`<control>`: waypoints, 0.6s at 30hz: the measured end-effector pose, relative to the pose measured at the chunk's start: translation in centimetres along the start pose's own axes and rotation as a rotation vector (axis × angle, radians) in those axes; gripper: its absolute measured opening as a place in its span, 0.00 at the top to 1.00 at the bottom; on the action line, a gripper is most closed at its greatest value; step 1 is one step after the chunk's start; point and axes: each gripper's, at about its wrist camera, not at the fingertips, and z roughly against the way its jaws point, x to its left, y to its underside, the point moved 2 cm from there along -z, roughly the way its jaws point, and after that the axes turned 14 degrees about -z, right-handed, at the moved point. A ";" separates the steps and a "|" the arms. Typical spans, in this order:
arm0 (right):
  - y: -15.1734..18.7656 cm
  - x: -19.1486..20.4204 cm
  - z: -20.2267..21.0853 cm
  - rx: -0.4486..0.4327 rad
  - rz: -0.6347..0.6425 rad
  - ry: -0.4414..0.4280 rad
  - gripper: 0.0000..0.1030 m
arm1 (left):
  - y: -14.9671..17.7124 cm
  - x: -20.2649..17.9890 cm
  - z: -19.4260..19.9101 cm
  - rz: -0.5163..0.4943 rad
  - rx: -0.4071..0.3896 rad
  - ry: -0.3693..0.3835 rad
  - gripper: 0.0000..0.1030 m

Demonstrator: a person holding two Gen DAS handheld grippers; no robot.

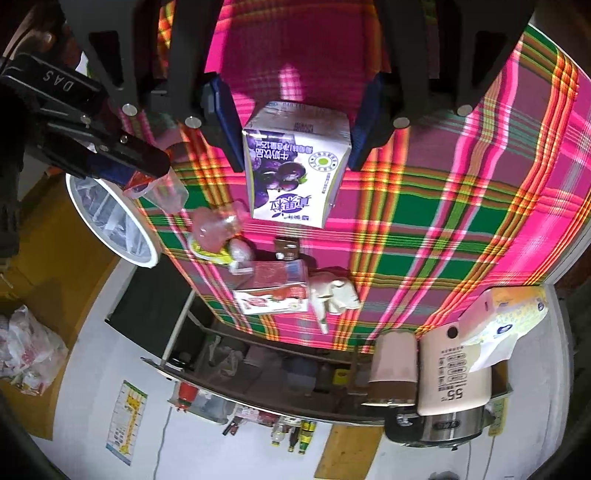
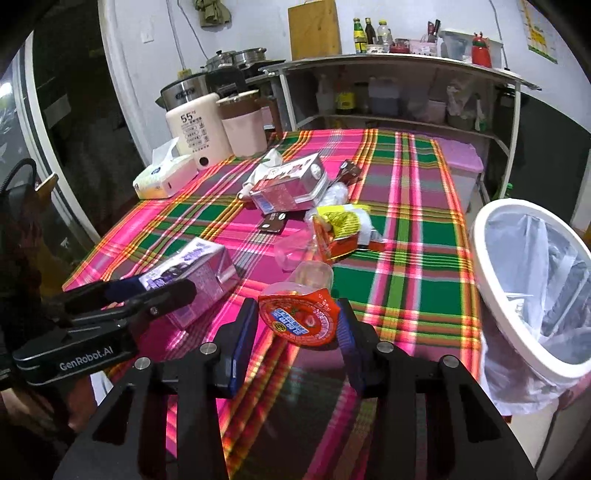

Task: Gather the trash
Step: 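Grasp the clear plastic cup with the right gripper while the left gripper holds the carton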

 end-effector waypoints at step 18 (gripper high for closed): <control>-0.3 -2.9 3.3 -0.058 -0.055 0.019 0.94 | -1.4 -4.0 0.6 -0.062 -0.023 0.050 0.45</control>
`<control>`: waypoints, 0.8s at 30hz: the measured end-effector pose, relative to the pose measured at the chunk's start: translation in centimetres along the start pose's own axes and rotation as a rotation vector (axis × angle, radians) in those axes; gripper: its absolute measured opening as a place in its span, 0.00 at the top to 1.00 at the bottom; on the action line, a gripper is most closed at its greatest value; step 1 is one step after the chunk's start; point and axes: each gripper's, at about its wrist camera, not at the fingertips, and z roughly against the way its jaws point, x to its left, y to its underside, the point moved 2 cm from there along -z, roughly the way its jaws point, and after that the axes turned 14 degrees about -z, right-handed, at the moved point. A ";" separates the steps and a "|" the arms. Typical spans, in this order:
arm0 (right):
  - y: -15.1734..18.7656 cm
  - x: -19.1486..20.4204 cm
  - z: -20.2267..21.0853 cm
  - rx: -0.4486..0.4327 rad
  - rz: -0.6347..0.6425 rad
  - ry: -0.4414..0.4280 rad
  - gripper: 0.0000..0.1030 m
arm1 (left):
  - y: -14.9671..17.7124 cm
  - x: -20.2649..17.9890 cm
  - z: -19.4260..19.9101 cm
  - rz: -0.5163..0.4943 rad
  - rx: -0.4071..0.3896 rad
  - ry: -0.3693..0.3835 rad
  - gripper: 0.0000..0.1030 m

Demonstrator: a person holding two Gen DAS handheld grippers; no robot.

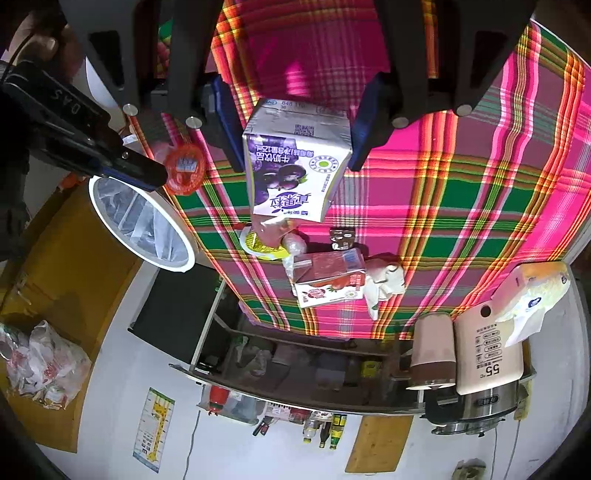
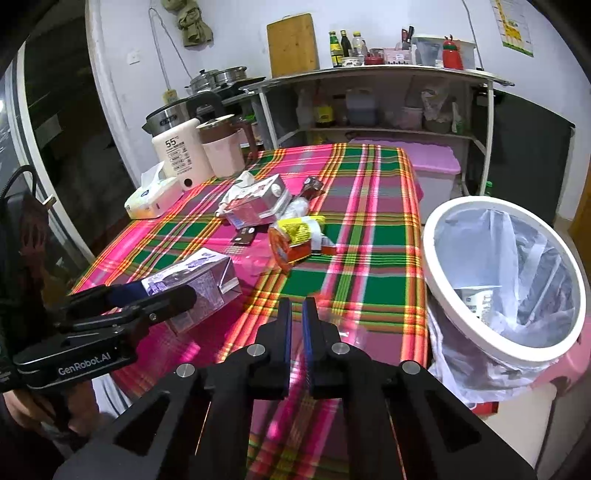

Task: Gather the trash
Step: 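Grasp the clear plastic cup with the right gripper while the left gripper holds the carton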

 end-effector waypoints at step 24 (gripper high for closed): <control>-0.4 -3.4 -3.8 0.080 0.073 0.061 0.39 | 0.2 -0.4 -0.9 -0.002 0.028 0.017 0.45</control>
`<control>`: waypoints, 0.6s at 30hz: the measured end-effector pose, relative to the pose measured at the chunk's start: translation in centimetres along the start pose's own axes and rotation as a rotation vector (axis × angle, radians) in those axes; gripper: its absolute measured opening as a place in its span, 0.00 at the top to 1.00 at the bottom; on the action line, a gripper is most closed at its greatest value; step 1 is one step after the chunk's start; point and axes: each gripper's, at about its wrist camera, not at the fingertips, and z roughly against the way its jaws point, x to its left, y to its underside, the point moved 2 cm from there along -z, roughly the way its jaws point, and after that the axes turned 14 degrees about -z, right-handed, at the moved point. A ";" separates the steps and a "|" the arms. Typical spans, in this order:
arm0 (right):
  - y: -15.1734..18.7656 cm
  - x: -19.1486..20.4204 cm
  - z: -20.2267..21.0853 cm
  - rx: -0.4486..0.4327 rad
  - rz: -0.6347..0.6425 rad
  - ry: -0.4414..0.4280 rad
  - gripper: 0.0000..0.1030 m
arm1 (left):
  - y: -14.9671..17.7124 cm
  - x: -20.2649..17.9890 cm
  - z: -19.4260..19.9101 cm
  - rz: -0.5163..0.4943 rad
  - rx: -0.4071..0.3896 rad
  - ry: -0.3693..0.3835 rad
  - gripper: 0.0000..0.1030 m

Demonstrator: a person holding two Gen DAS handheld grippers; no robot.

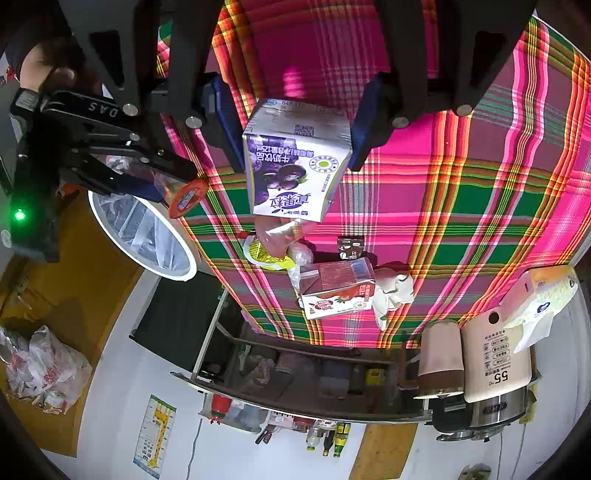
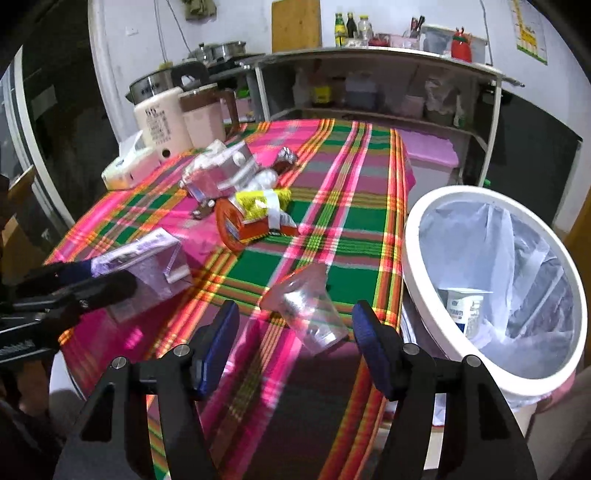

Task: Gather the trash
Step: 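Grasp the clear plastic cup with the right gripper while the left gripper holds the carton, then carry the carton and clear cup over the trash bin with both grippers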

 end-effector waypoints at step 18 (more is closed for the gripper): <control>-0.1 -1.5 2.1 -0.030 -0.108 -0.028 0.72 | -1.2 -1.2 -0.4 -0.026 -0.016 0.026 0.45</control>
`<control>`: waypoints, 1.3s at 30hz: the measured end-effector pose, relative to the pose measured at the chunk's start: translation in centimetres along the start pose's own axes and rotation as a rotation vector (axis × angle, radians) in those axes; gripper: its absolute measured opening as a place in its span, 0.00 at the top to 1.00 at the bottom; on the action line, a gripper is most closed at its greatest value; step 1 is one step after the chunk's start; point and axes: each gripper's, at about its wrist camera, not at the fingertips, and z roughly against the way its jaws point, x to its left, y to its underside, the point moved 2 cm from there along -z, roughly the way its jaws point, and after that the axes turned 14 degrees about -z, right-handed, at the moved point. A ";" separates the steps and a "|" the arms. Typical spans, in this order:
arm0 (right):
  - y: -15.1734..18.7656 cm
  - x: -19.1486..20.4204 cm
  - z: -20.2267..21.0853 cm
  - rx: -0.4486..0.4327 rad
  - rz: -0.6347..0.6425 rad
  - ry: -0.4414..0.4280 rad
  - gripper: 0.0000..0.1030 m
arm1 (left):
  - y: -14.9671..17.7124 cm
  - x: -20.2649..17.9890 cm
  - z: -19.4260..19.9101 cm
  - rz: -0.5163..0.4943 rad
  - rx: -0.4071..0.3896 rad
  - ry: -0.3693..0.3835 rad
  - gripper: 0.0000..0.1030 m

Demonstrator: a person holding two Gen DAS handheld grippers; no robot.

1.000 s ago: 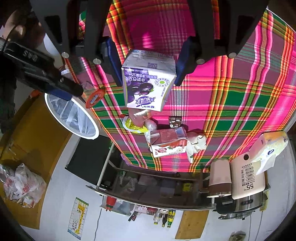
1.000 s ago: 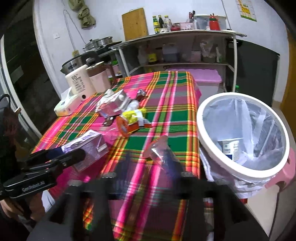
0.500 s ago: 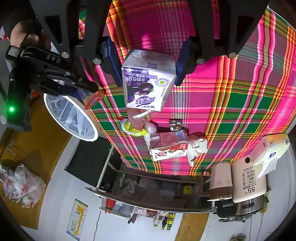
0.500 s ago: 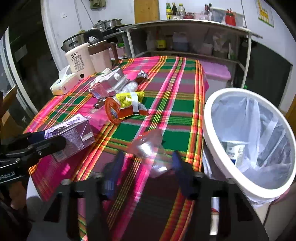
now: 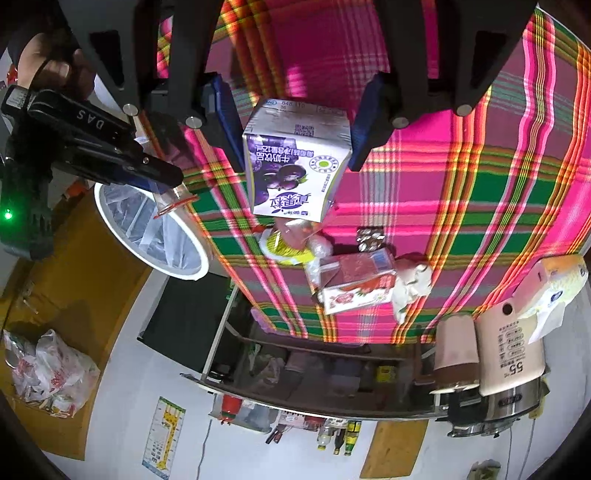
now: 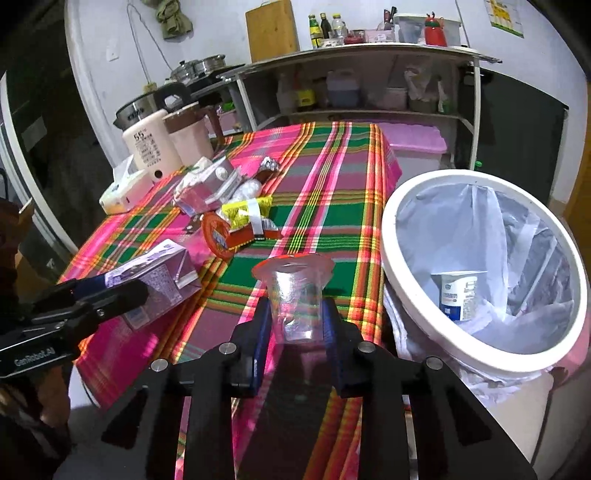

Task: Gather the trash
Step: 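Carry the carton and clear cup over the trash bin with both grippers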

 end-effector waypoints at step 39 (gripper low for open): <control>-3.0 -12.1 6.0 -0.124 -0.207 0.193 0.72 | -8.9 -12.7 -6.2 -0.234 -0.058 0.235 0.45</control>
